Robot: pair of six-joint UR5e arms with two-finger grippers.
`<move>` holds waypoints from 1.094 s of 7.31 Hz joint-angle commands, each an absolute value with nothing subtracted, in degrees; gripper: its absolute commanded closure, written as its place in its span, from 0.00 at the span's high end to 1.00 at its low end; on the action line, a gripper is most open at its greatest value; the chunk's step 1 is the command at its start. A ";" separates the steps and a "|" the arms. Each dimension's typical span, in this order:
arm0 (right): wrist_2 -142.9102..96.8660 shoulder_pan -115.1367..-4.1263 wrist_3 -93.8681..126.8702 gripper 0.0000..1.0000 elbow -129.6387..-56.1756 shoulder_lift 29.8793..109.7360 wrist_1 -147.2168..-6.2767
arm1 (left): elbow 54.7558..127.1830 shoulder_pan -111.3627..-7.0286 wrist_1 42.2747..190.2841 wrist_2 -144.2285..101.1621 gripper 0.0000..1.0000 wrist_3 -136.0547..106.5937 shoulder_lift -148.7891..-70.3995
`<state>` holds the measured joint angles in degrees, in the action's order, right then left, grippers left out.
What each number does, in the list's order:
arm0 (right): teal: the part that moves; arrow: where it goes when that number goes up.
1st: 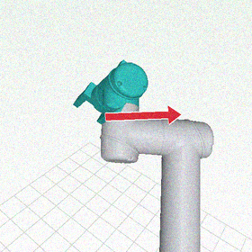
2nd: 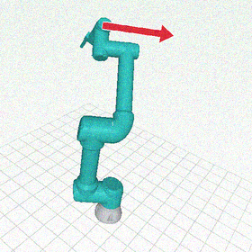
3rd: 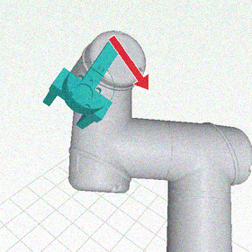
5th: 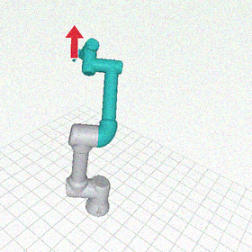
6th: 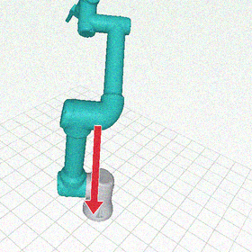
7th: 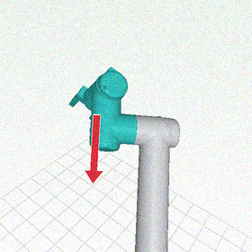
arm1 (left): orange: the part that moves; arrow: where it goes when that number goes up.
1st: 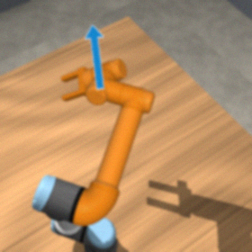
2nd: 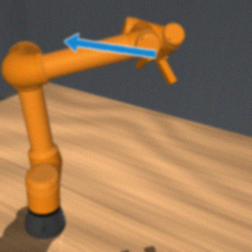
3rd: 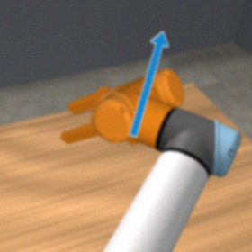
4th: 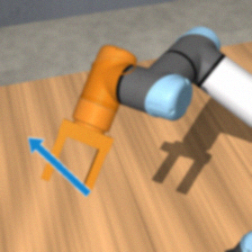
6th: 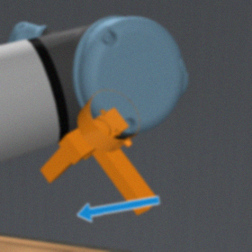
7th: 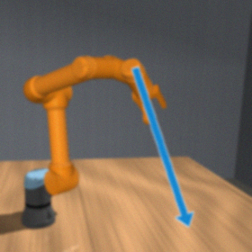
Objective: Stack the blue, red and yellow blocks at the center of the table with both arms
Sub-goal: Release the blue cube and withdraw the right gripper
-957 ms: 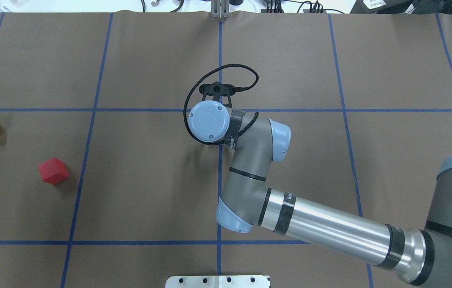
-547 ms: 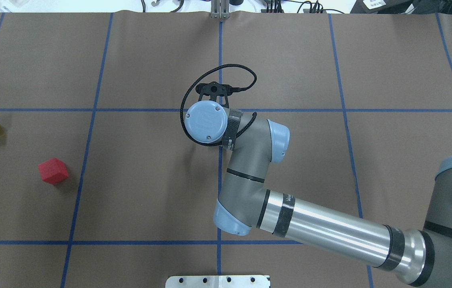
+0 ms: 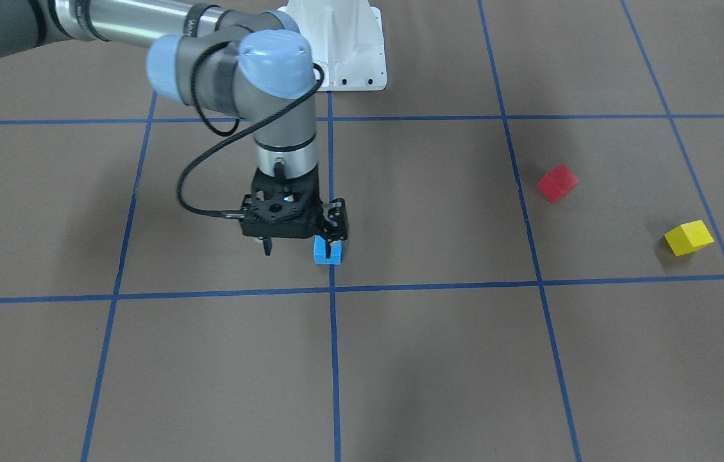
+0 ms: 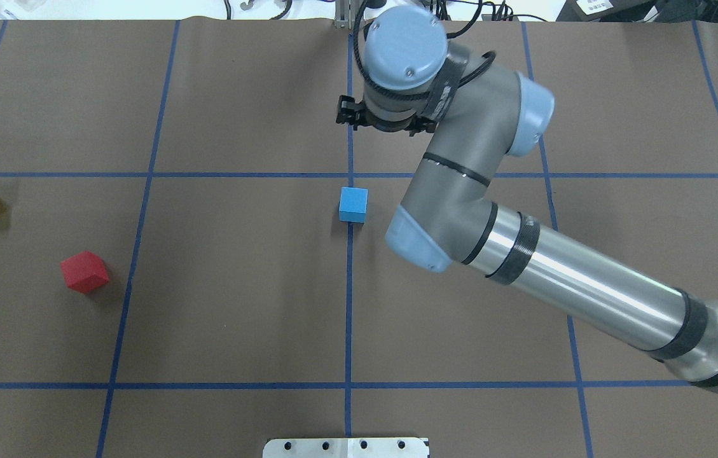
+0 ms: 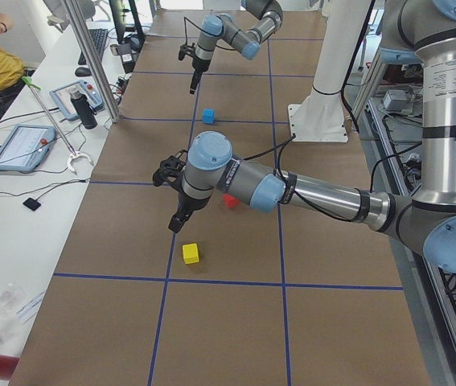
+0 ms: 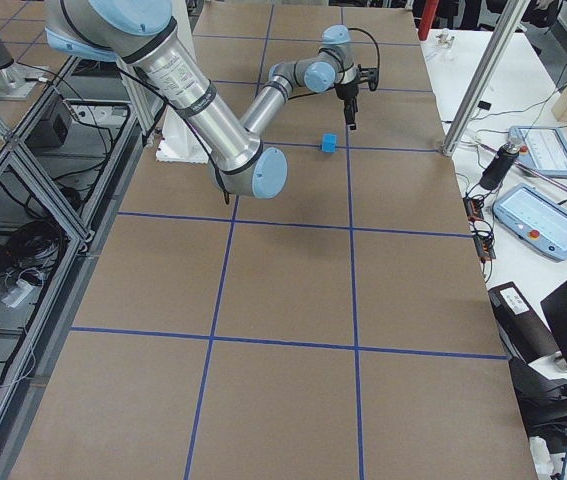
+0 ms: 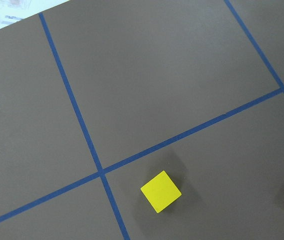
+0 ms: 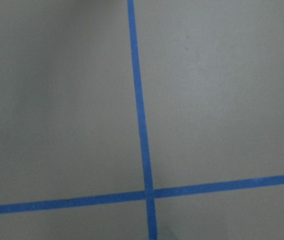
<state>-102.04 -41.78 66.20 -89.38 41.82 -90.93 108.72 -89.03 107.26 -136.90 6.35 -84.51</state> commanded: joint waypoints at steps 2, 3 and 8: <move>-118.70 -60.50 40.87 1.00 -99.75 56.65 -92.11 | 110.81 -84.22 111.78 -137.11 1.00 -0.38 -84.47; -120.92 -65.25 30.86 1.00 -99.67 60.52 -91.76 | 111.79 -80.28 115.54 -137.02 1.00 -7.23 -83.94; -134.99 -86.54 -7.08 1.00 -98.97 82.75 -89.12 | 111.80 -57.80 126.11 -123.35 1.00 -11.86 -81.21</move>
<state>-132.82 -81.81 0.07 -99.27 77.26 -89.62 111.89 -64.64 123.74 -128.53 -11.69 -81.93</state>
